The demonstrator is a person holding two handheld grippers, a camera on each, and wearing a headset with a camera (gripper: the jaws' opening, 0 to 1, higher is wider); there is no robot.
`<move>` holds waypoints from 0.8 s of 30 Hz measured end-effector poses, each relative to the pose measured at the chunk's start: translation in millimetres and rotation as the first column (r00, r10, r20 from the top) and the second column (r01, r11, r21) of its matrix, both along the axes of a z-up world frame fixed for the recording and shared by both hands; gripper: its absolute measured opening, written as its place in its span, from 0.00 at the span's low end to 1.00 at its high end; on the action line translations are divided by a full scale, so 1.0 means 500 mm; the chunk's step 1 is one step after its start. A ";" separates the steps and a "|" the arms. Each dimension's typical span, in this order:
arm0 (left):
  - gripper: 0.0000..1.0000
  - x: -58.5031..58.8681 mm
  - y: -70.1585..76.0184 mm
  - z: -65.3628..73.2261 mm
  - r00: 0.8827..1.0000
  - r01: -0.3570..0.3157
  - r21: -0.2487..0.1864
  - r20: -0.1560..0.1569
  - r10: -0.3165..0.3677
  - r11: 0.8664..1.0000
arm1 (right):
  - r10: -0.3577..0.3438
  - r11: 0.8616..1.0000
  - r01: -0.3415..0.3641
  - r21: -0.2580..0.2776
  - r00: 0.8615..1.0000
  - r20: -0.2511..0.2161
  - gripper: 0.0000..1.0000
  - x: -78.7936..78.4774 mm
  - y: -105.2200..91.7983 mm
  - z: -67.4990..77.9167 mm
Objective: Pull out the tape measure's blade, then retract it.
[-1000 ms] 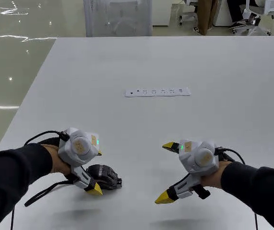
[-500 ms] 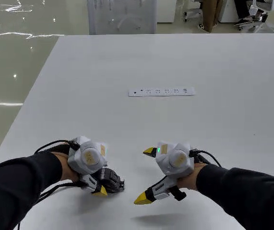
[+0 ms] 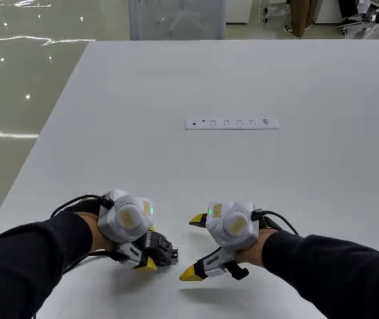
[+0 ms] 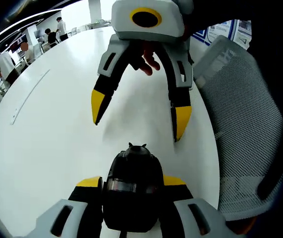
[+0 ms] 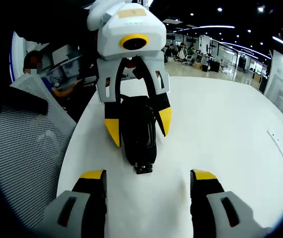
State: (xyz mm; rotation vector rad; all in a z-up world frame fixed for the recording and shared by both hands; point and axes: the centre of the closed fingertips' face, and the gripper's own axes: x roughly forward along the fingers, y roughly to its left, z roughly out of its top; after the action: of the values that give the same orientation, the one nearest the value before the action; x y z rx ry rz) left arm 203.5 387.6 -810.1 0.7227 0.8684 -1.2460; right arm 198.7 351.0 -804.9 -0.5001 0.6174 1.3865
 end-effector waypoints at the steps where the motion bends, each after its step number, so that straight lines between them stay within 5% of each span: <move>1: 0.40 -0.001 0.000 0.000 1.000 -0.003 -0.005 -0.002 0.003 1.000 | 0.010 1.000 -0.010 -0.010 1.000 -0.025 0.60 -0.007 0.002 -0.005; 10: 0.41 -0.003 -0.003 0.000 1.000 -0.011 -0.011 -0.013 0.010 1.000 | 0.058 0.998 -0.058 -0.029 0.998 -0.026 0.30 -0.016 0.019 -0.020; 18: 0.41 -0.003 -0.003 0.000 1.000 -0.013 -0.018 -0.012 0.013 1.000 | 0.063 0.997 -0.065 -0.044 0.997 -0.045 0.16 -0.013 0.035 -0.034; 24: 0.41 -0.003 -0.004 0.000 1.000 -0.014 -0.016 -0.015 0.013 1.000 | 0.113 0.992 -0.113 -0.055 0.994 0.000 0.12 -0.014 0.033 -0.036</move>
State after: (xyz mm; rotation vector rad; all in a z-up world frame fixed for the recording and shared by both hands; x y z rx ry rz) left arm 201.9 385.7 -810.0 0.6946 0.8733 -1.2464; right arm 191.8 367.8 -823.2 -0.5888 0.6337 1.4787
